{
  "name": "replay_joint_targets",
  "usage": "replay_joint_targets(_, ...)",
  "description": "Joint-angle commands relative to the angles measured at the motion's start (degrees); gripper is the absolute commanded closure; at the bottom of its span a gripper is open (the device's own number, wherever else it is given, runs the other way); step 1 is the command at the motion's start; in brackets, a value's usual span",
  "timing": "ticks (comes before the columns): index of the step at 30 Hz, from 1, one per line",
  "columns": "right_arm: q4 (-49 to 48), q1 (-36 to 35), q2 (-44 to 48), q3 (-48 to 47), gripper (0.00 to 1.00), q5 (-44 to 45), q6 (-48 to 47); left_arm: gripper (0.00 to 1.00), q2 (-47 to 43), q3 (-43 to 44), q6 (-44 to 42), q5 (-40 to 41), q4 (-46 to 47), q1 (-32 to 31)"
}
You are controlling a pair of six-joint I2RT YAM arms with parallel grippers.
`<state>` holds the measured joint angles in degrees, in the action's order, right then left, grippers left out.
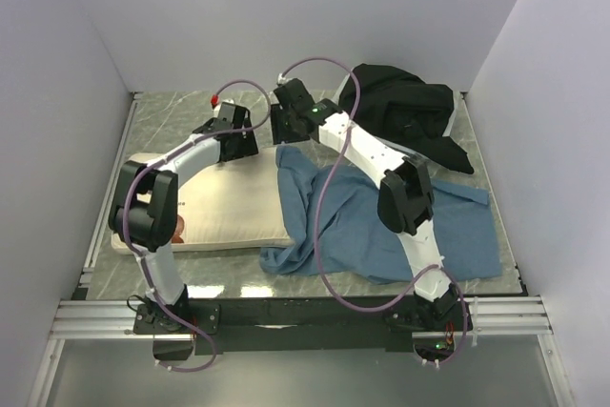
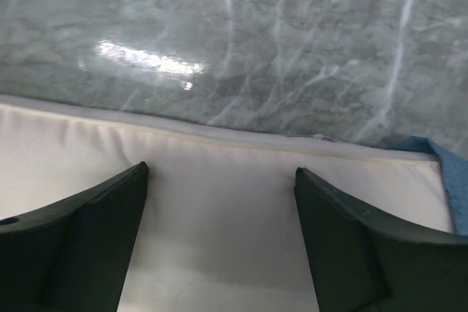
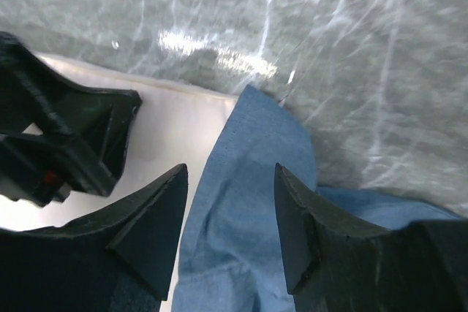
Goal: Put the pillow into the pillowcase
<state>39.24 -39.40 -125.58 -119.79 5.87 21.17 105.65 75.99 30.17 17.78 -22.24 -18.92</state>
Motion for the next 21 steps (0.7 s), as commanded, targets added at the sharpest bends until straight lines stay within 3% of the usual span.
replay_joint_targets(1,-1.36,-0.24,-3.00,0.95,0.41,-4.54,-1.22,0.21,-1.14,-5.31,-0.47,-11.18,5.88,0.20)
replay_joint_targets(3,-2.07,-0.33,-3.88,1.66,0.40,-5.60,-1.39,0.30,-1.84,-8.03,0.67,-13.55,8.43,0.20)
replay_joint_targets(6,-1.02,-0.24,-5.55,1.57,0.41,-5.08,-1.13,0.72,-2.11,-10.76,2.08,-16.98,11.41,0.20)
replay_joint_targets(7,-0.66,-0.15,-5.81,1.57,0.44,-4.47,-0.96,0.92,-2.28,-11.55,2.26,-18.47,12.30,0.20)
replay_joint_targets(8,-0.31,-0.07,-5.73,1.92,0.57,-2.90,-0.95,0.99,-2.81,-13.04,2.78,-19.27,13.18,0.20)
replay_joint_targets(11,-1.36,0.37,-3.46,3.94,0.79,-0.87,-0.25,0.99,-5.53,-16.03,4.62,-23.31,17.48,0.11)
replay_joint_targets(15,-0.31,0.29,-0.46,2.72,0.95,0.11,0.54,0.99,-10.45,-23.24,8.14,-24.81,23.45,-1.38)
replay_joint_targets(17,0.39,-0.15,1.29,1.31,1.00,-1.03,1.24,0.99,-12.47,-25.52,10.07,-24.38,25.48,-2.87)
replay_joint_targets(21,1.01,-2.52,4.28,-0.53,1.00,-0.42,1.77,0.99,-14.68,-27.56,12.89,-23.41,27.42,-4.72)
